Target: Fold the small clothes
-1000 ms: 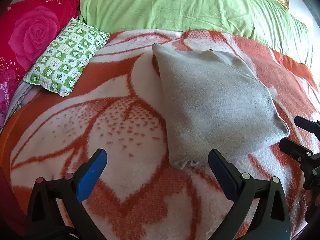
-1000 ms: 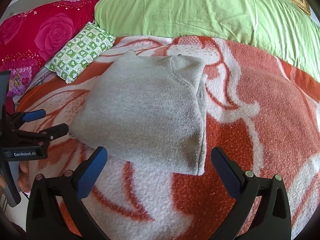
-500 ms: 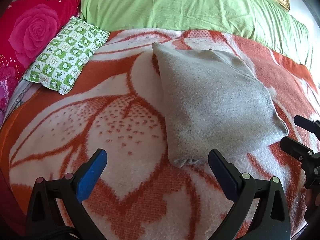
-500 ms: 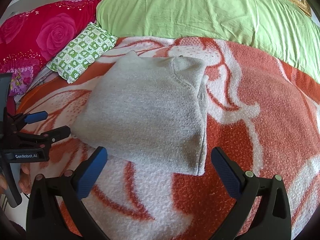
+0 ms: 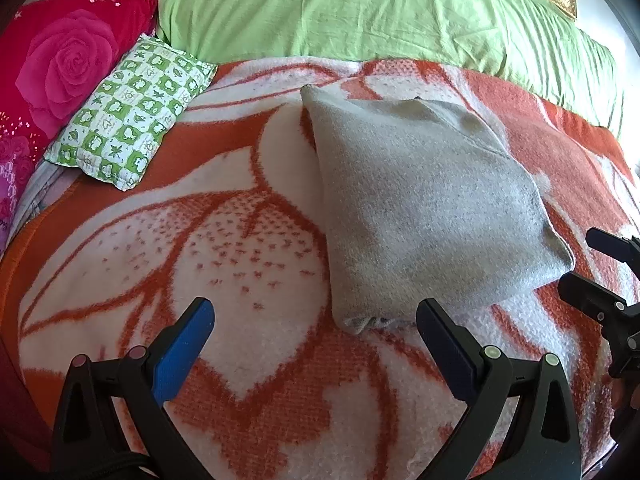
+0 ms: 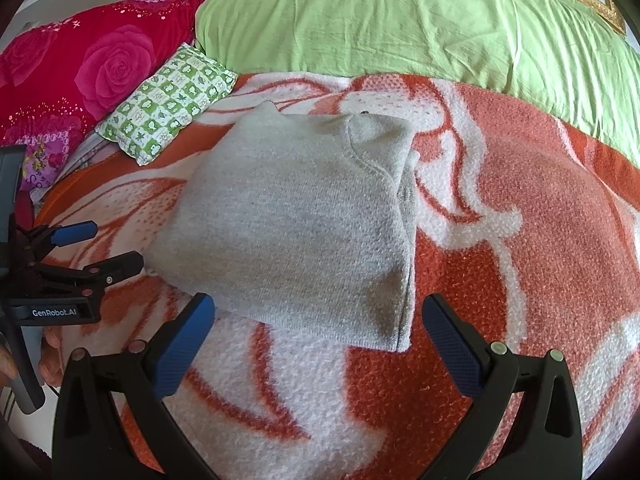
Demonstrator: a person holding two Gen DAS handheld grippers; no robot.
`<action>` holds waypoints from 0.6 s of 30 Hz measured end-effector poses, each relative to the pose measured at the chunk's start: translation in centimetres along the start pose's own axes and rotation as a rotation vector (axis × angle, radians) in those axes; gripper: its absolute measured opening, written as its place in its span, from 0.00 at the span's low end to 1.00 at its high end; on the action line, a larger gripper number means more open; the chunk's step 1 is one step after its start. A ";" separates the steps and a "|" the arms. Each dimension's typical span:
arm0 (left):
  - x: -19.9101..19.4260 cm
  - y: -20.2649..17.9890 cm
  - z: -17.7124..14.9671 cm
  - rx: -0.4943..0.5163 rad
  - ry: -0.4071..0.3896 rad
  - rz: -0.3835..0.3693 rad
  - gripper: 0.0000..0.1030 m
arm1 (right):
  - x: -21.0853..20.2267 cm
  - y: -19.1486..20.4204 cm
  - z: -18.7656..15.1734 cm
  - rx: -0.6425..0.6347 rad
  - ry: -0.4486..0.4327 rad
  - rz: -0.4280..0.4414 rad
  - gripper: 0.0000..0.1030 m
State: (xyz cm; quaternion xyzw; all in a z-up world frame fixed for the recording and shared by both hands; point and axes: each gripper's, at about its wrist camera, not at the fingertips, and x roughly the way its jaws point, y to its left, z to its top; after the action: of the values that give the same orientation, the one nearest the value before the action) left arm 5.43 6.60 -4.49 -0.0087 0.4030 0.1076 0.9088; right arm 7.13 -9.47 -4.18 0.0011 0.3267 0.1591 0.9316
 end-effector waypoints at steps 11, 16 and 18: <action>0.2 0.1 0.1 0.005 0.004 -0.015 0.98 | 0.0 0.0 0.0 0.005 0.005 0.004 1.00; 0.2 0.1 0.1 0.006 0.006 -0.015 0.98 | 0.1 0.0 0.0 0.005 0.006 0.007 1.00; 0.2 0.1 0.0 0.005 0.004 -0.014 0.98 | 0.1 0.0 0.0 0.006 0.006 0.008 1.00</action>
State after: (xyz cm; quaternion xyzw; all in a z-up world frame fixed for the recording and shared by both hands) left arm 5.54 6.73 -4.56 -0.0095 0.4052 0.1001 0.9087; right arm 7.22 -9.45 -4.20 0.0049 0.3301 0.1620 0.9299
